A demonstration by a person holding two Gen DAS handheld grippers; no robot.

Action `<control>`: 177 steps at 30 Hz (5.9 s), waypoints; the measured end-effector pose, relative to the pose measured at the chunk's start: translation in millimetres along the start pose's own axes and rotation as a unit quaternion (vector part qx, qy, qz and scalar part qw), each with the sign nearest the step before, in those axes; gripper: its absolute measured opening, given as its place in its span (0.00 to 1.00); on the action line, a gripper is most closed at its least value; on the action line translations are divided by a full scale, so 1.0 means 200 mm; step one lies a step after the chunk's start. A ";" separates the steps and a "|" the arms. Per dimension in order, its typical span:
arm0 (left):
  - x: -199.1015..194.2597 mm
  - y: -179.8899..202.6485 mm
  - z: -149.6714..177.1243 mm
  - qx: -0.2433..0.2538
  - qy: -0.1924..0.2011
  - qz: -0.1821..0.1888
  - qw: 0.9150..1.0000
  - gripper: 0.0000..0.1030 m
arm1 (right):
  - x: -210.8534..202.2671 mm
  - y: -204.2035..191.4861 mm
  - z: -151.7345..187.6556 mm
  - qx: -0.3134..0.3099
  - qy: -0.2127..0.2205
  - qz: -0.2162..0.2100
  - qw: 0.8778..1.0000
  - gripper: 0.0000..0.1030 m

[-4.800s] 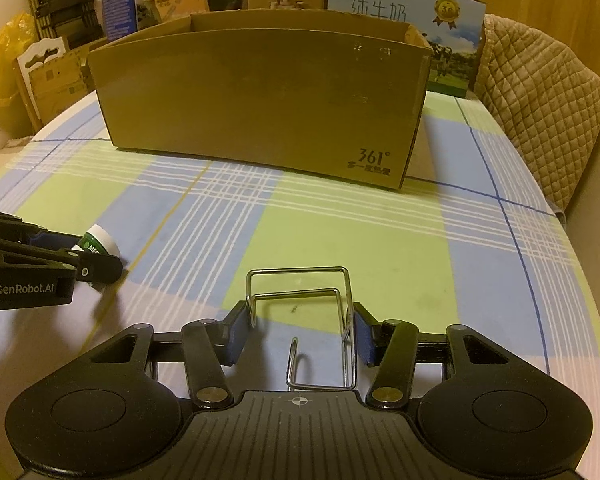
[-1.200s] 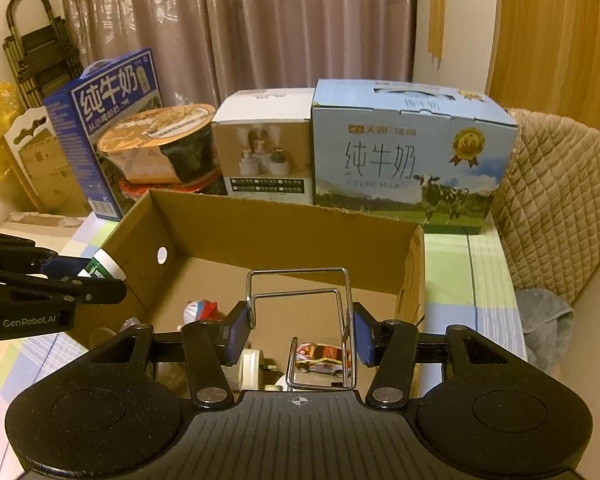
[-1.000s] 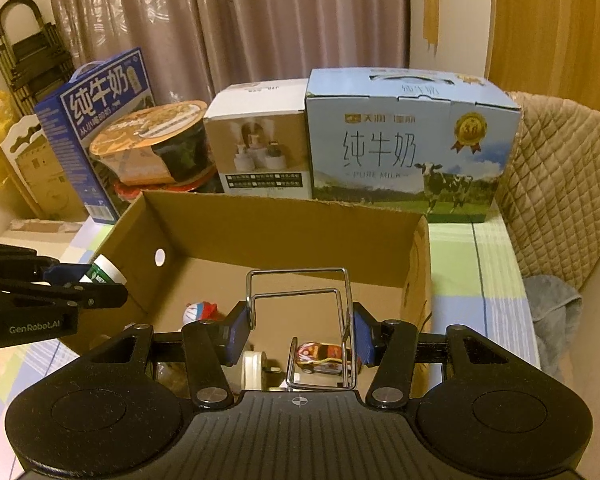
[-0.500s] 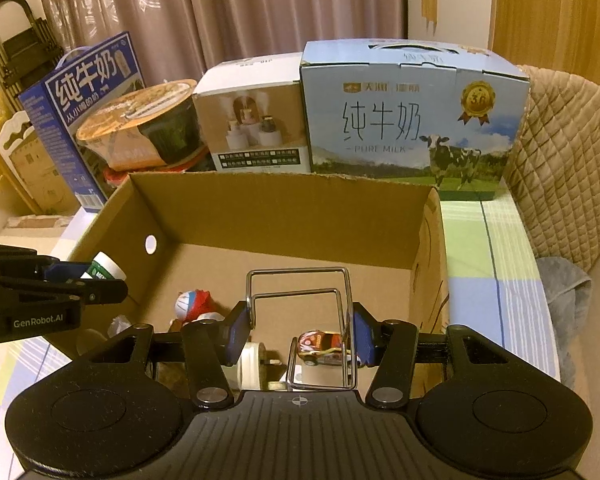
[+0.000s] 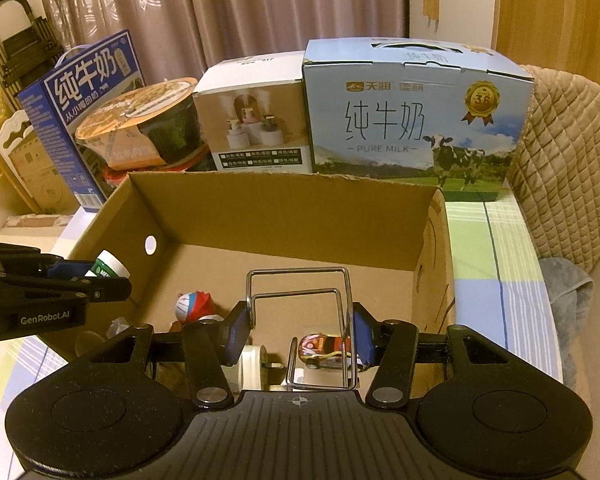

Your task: Organize rigid objects

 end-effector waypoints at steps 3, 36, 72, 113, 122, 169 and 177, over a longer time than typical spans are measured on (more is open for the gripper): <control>0.00 0.00 -0.01 0.000 0.001 0.000 1.000 0.24 | 0.00 0.00 0.00 0.000 0.000 0.000 1.000 0.48; -0.02 -0.03 0.02 -0.001 0.002 -0.016 1.000 0.50 | 0.00 -0.03 -0.01 0.003 -0.001 -0.007 1.000 0.48; -0.03 -0.04 0.04 0.002 0.003 -0.019 1.000 0.57 | -0.03 0.01 -0.06 0.042 0.047 -0.020 0.998 0.75; -0.79 0.20 0.27 -0.044 0.075 -0.040 0.995 0.99 | -0.73 -0.06 0.27 0.073 0.028 -0.016 0.997 0.76; -1.05 0.29 0.45 -0.047 0.087 -0.050 0.994 0.99 | -0.96 -0.12 0.47 0.062 0.051 0.001 0.997 0.76; -1.48 0.54 1.01 -0.062 0.091 -0.065 0.992 0.99 | -1.44 -0.28 0.99 0.019 0.076 0.044 0.996 0.76; -1.49 0.55 1.03 -0.060 0.093 -0.061 0.992 0.99 | -1.45 -0.27 0.98 0.017 0.079 0.046 0.996 0.76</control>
Point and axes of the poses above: each gripper's, at about its wrist camera, not at the fingertips, and x roughly the way its jaws point, y to its right, z to its underside, the point moved 1 cm from there along x, roughly the way its jaws point, and after that the axes turned 1 degree about -x, right-handed, at the moved point
